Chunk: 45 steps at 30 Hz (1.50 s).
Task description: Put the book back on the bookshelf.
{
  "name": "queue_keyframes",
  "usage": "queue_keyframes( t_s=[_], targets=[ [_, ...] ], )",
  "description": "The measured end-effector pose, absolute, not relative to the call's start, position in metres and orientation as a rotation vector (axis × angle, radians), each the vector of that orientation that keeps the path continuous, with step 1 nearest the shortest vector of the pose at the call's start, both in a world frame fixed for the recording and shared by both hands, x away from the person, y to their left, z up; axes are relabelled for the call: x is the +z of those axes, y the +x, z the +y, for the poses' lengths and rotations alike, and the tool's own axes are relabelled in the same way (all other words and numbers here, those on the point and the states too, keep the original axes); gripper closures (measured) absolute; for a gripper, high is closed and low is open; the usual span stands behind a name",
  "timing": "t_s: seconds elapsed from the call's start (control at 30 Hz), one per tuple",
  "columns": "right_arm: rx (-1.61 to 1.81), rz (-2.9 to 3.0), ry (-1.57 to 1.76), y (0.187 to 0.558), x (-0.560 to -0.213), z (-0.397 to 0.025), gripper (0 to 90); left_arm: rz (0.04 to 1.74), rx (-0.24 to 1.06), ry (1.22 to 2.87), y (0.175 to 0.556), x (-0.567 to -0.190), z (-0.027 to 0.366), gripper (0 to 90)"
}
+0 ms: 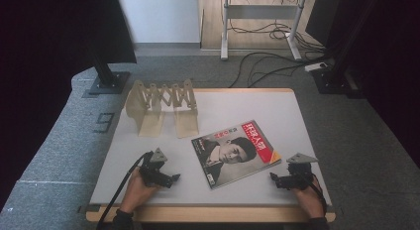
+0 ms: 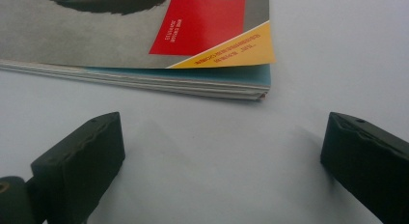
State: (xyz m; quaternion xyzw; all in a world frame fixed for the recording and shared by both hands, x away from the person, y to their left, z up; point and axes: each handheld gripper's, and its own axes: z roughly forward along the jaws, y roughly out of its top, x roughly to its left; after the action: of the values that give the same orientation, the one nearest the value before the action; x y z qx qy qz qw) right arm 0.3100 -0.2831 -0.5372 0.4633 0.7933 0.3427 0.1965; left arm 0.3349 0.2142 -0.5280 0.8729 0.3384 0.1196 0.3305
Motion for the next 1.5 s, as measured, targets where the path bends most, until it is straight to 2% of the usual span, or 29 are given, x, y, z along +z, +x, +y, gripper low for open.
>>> queue_keyframes(
  t_s=[1.0, 1.5],
  targets=[
    [0.931, 2.205, 1.328, 0.309, -0.536, -0.281, 0.0, 0.868, 0.295, 2.280, 0.338, -0.527, 0.211, 0.0],
    [0.934, 2.198, 1.288, 0.313, -0.528, -0.277, 0.0, 0.738, 0.242, 2.288, 0.370, -0.500, 0.179, 0.0]
  ],
)
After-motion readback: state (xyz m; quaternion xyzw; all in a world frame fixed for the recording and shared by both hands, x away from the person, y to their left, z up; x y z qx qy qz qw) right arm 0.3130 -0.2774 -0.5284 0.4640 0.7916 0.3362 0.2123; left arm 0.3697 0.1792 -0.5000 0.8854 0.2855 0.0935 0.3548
